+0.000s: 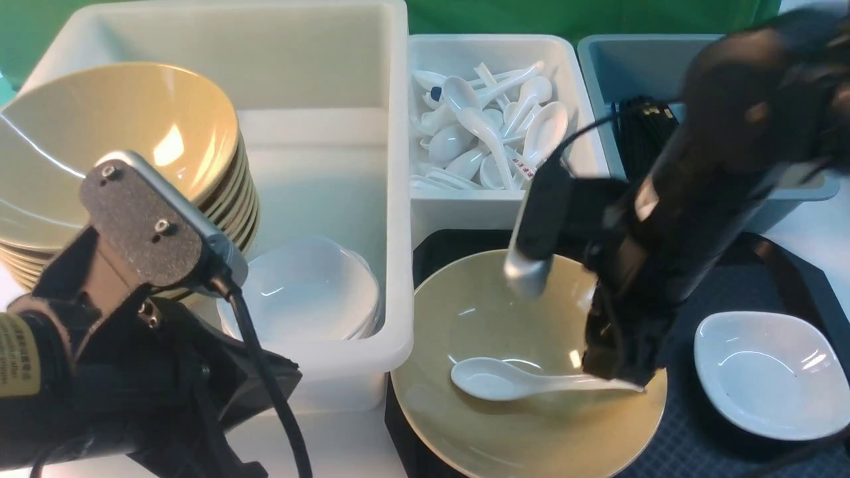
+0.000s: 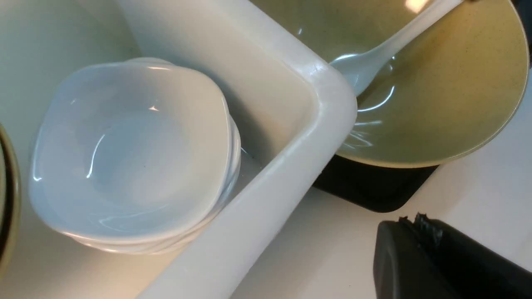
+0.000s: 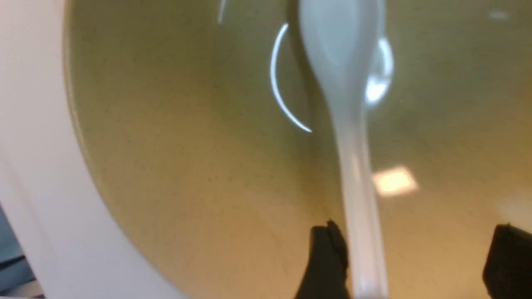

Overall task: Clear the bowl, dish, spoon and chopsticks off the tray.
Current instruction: Use the right arm to grab the soup spoon in the middle

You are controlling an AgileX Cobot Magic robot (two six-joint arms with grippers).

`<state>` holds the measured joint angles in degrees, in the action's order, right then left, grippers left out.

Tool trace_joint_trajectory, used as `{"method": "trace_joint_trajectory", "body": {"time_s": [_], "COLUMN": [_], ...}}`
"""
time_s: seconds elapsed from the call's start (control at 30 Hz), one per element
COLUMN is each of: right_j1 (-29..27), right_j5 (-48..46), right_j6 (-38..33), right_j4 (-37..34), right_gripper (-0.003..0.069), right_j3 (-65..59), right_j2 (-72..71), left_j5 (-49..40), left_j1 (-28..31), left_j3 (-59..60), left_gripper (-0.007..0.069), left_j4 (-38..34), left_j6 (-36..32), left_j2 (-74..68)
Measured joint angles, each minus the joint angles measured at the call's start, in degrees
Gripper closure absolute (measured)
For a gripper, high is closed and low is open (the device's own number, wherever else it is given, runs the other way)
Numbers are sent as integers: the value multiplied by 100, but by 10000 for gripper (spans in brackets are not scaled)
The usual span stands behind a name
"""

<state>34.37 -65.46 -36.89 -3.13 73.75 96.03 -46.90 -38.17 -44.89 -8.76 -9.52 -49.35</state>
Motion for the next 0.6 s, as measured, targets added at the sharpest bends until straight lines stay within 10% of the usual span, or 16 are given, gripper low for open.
{"method": "trace_joint_trajectory", "body": {"time_s": [0.27, 0.5, 0.6], "right_j1": [390, 500, 392], "right_j5": [306, 311, 70], "right_j6": [-116, 181, 378], "right_j4": [121, 671, 839], "right_gripper": [179, 482, 496], "right_j3": [0, 138, 535], "right_j2": [1037, 1104, 887], "left_j5": [0, -51, -95], "left_j1": [0, 0, 0], "left_j3": [0, 0, 2], "left_gripper": [640, 640, 640], "left_j4": [-38, -38, -38], "left_j6": [0, -23, -23], "left_j2": [0, 0, 0]}}
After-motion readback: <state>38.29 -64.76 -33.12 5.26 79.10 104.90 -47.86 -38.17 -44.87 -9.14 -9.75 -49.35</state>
